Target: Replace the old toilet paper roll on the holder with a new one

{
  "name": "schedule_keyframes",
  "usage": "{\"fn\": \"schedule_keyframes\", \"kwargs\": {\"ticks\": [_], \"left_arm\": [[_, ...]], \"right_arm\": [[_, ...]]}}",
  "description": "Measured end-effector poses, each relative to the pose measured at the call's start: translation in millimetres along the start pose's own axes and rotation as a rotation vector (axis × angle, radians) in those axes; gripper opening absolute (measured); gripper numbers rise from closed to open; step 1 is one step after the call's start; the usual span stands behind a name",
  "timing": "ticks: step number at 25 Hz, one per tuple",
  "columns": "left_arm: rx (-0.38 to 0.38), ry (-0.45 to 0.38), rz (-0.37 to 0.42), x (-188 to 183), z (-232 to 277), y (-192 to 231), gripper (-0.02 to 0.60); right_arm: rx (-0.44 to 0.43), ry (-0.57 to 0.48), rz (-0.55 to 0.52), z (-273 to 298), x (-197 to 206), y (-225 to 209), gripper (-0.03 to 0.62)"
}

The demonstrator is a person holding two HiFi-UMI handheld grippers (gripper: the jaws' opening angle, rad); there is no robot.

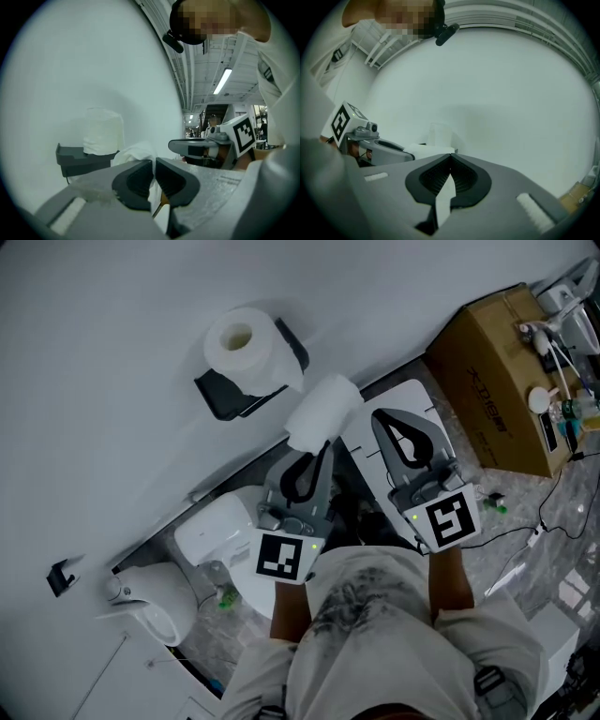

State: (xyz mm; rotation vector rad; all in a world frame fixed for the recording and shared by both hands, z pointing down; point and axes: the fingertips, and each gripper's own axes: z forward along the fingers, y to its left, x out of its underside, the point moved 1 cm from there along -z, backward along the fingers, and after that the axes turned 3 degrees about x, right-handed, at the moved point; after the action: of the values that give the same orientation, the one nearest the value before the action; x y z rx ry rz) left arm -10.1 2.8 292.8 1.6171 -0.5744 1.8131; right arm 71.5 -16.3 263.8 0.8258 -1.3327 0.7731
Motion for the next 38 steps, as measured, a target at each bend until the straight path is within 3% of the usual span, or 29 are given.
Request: {"fn": "schedule_keyframes", "kwargs": {"ticks": [27, 38], "left_arm": [[0.029, 0.055, -0.003, 16.1, -33.1, 37.9, 0.018], [0.052, 0.073, 0.011, 18.6, -40.1, 44.4, 0.018]], "right_arm": [[-0.143, -0.018, -0.115, 87.7, -17.2, 3.2, 0.006], [-0.253, -0.023, -0.136, 114.3, -18.7, 17.5, 0.131]]}}
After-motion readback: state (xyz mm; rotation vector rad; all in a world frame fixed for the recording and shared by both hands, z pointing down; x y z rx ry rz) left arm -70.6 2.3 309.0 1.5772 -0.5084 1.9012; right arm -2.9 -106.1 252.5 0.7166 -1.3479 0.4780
